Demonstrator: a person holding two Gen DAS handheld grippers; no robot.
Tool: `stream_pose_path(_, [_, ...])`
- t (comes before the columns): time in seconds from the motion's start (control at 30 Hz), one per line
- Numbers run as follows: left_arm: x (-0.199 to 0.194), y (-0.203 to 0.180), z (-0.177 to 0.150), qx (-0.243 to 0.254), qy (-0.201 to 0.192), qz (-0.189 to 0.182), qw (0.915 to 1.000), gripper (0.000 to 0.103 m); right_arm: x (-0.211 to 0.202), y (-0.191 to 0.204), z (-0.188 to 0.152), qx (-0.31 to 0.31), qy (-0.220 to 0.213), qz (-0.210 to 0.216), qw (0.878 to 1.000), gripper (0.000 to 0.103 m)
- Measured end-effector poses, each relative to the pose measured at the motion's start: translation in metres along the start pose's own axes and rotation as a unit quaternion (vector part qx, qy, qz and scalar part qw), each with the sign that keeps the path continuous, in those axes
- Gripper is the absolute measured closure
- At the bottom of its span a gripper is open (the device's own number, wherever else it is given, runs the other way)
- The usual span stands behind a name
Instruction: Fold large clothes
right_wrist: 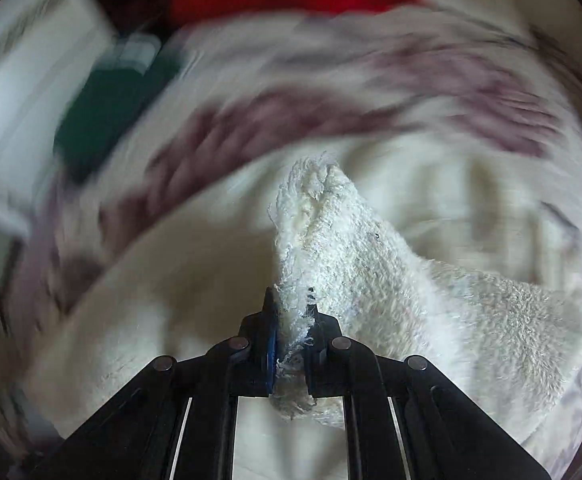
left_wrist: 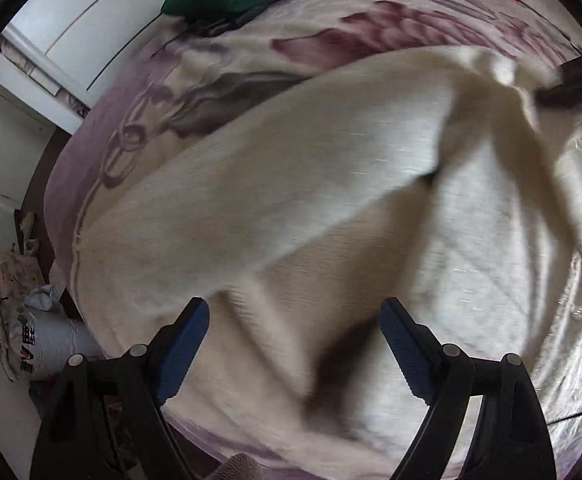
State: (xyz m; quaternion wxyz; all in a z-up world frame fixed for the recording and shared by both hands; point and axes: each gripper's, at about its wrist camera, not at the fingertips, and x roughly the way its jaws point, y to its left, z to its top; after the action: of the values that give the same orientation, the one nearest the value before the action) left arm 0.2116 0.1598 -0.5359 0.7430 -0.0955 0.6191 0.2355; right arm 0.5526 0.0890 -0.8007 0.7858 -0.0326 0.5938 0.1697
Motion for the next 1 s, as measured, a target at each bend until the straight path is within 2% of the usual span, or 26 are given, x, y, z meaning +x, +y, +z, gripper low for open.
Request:
stream_pose_path(0.07, [0.005,0.018,0.005,-0.001,-0.001,-0.001,1.0,0.016,0.044,0.045,-0.008,-0.032,0.047,-0.018,0.998,0.092])
stream_pose_path(0.13, [0.009,0.039,0.008,-0.003,-0.003,-0.001,1.0,0.016,0.067,0.066,-0.018,-0.06,0.066,-0.06,0.994,0.087])
stream_pose_path(0.2, [0.01,0.059,0.01,-0.009,0.001,-0.01,0.9999,0.016,0.064,0.071,-0.019,-0.058,0.072,-0.069,0.993,0.084])
stream_pose_path(0.23, [0.01,0.069,0.01,-0.012,0.004,-0.013,0.9998,0.016,0.058,0.068,-0.02,-0.052,0.07,-0.054,0.995,0.071])
stream_pose_path(0.27, [0.01,0.08,0.009,-0.018,0.007,-0.017,0.9997,0.016,0.042,0.06,-0.022,-0.034,0.066,-0.018,0.997,0.06])
stream_pose_path(0.3, [0.01,0.097,0.008,-0.03,0.011,-0.027,0.9991,0.016,0.023,0.05,-0.023,-0.011,0.06,0.015,0.998,0.041])
stream_pose_path(0.33, [0.011,0.112,0.006,-0.045,0.016,-0.036,0.9982,0.016,0.004,0.039,-0.026,0.016,0.051,0.044,0.998,0.037])
stream_pose_path(0.4, [0.015,0.144,0.001,-0.088,0.028,-0.055,0.9942,0.016,-0.034,0.018,-0.038,0.071,0.034,0.068,0.995,0.036])
stream_pose_path(0.47, [0.031,0.177,-0.007,-0.15,0.058,-0.07,0.9845,0.016,-0.056,-0.007,-0.056,0.121,0.031,0.067,0.99,0.036])
stream_pose_path(0.53, [0.063,0.204,-0.016,-0.216,0.105,-0.121,0.9631,0.016,-0.07,-0.031,-0.076,0.17,0.029,0.057,0.983,0.036])
stream_pose_path(0.57, [0.081,0.21,-0.019,-0.242,0.128,-0.153,0.9496,0.016,-0.075,-0.047,-0.09,0.203,0.027,0.049,0.978,0.036])
stream_pose_path(0.6, [0.092,0.212,-0.019,-0.252,0.137,-0.171,0.9424,0.017,-0.079,-0.059,-0.101,0.229,0.025,0.044,0.972,0.036])
stream_pose_path(0.63, [0.102,0.211,-0.017,-0.262,0.134,-0.201,0.9342,0.023,-0.08,-0.069,-0.112,0.256,0.023,0.038,0.966,0.036])
stream_pose_path(0.67, [0.108,0.208,-0.012,-0.266,0.12,-0.212,0.9326,0.052,-0.079,-0.082,-0.123,0.286,0.023,0.035,0.957,0.036])
stream_pose_path(0.7, [0.108,0.205,-0.007,-0.263,0.107,-0.217,0.9341,0.072,-0.077,-0.093,-0.134,0.314,0.024,0.034,0.948,0.036])
stream_pose_path(0.73, [0.104,0.2,0.004,-0.252,0.087,-0.211,0.9403,0.092,-0.077,-0.099,-0.14,0.332,0.026,0.033,0.942,0.036])
stream_pose_path(0.77, [0.095,0.198,0.018,-0.238,0.061,-0.191,0.9503,0.098,-0.073,-0.105,-0.147,0.351,0.028,0.03,0.936,0.036])
stream_pose_path(0.83, [0.072,0.205,0.041,-0.235,-0.005,-0.181,0.9549,0.098,-0.07,-0.107,-0.149,0.362,0.021,0.032,0.931,0.036])
stream_pose_path(1.0, [0.023,0.245,0.123,-0.239,-0.102,-0.196,0.9456,0.098,-0.049,-0.091,-0.114,0.337,0.002,0.025,0.941,0.036])
